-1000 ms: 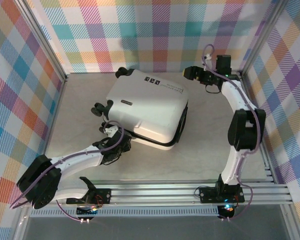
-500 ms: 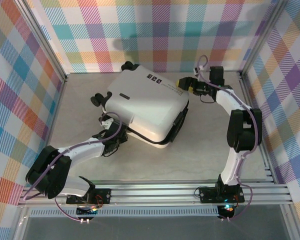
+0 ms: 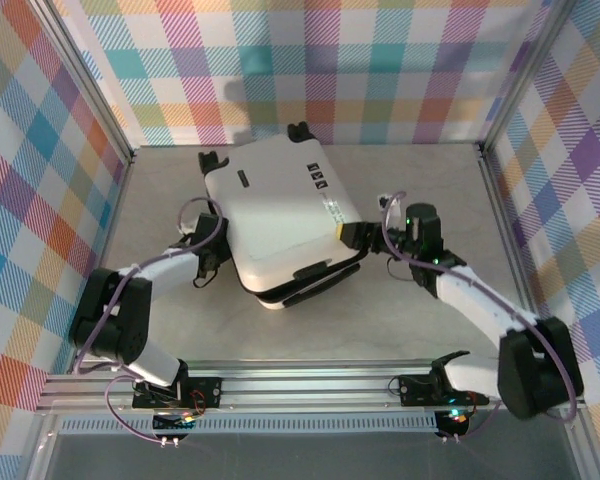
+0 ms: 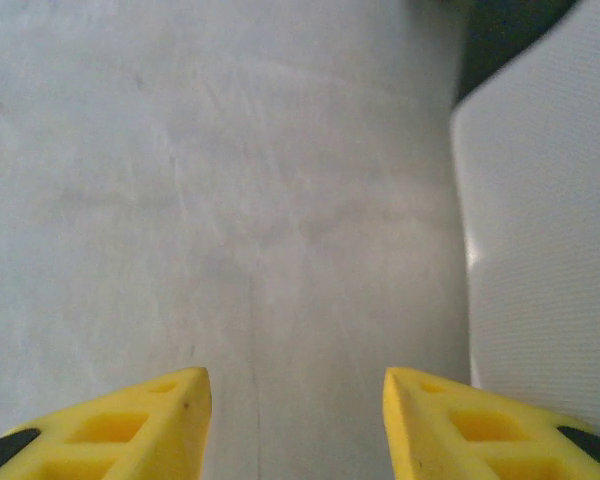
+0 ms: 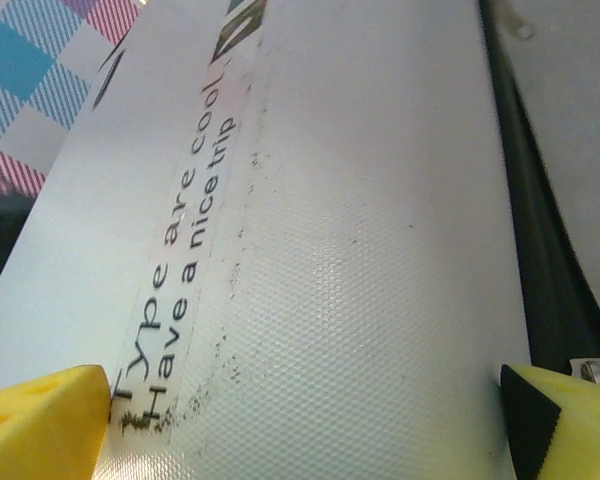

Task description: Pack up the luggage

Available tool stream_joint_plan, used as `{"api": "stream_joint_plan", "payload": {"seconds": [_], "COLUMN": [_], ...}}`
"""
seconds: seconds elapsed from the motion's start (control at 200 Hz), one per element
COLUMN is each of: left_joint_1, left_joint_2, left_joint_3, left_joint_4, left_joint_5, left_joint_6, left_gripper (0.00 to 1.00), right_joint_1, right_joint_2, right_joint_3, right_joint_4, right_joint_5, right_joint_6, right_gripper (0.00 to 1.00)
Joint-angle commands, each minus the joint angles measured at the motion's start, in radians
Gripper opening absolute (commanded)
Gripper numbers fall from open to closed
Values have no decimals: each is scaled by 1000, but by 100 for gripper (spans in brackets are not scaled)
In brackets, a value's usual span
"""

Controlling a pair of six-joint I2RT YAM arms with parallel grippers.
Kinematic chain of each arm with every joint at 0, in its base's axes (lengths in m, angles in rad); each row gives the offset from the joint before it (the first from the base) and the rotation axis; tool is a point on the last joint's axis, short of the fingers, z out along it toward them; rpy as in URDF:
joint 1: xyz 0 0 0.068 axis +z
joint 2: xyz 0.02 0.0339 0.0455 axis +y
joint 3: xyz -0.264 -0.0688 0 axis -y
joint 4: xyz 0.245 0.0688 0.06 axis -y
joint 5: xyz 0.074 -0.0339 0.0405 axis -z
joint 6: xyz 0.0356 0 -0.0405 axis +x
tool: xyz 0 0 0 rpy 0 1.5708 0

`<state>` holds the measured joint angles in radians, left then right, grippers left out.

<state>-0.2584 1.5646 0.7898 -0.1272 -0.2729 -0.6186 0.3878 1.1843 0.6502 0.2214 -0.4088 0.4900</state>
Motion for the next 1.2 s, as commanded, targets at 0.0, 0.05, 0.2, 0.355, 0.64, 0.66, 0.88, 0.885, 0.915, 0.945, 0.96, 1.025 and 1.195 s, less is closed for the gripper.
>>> {"api": "stream_joint_plan", "payload": {"seconds": [0.0,0.05,0.2,0.355,0.64,0.66,0.88,0.885,0.915,0.945,0.96,1.025,1.195], "left_joint_1": [34,60,113,116,117,117,116,116,116,112,111,95,54], "left_joint_2": [110,169,335,336,81,69,-80,-84,-111,-139,-155,-218,-370], "left_joint_3": [131,211,503,609,330,320,287,288,295,301,305,325,272], "left_joint_4": [60,51,-56,-197,-213,-217,-297,-300,-317,-330,-336,-364,-423], "left_joint_5": [114,139,211,193,147,134,91,92,95,101,105,123,79], "left_joint_6": [82,104,179,217,195,195,200,200,201,203,203,210,165], "left_gripper": [49,48,48,48,50,50,54,54,55,56,56,58,62], "right_joint_1": [168,199,268,233,173,172,168,168,166,163,160,147,138], "right_joint_2": [-104,-122,-56,-112,-269,-275,-272,-271,-269,-265,-261,-238,-116], "right_joint_3": [-74,-87,-22,46,-90,-107,-208,-209,-214,-221,-224,-231,-235], "right_joint_4": [-46,-29,-31,-243,-384,-376,-281,-280,-274,-267,-264,-247,-116], "right_joint_5": [-117,-99,-107,78,209,213,232,233,241,246,246,229,172], "right_joint_6": [73,92,63,-75,-97,-89,-29,-28,-27,-24,-24,-26,-50], "right_gripper": [97,97,96,94,76,74,66,66,67,68,68,72,73]}}
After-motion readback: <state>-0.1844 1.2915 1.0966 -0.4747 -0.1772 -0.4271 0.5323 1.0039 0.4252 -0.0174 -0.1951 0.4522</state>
